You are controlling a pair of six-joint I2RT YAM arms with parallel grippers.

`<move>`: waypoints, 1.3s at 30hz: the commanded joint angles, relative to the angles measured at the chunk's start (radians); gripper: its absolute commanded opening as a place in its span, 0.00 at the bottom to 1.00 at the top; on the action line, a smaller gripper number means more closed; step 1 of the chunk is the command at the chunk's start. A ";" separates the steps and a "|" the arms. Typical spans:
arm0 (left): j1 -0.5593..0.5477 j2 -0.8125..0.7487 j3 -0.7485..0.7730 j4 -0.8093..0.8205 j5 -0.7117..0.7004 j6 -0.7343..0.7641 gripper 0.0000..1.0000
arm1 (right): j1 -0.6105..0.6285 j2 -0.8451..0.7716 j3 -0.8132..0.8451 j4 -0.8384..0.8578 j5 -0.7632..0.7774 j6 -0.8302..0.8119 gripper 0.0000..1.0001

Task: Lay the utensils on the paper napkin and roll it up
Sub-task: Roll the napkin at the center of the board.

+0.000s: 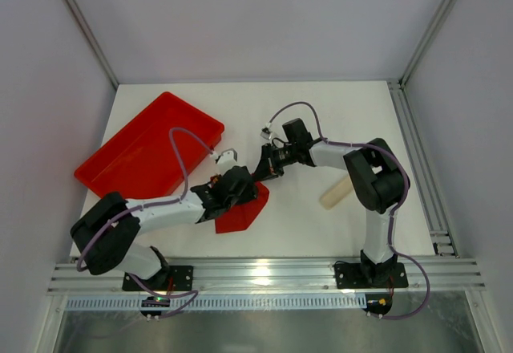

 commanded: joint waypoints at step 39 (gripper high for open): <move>0.000 -0.017 -0.123 0.018 0.006 -0.098 0.00 | 0.030 -0.064 0.033 -0.038 0.020 -0.036 0.04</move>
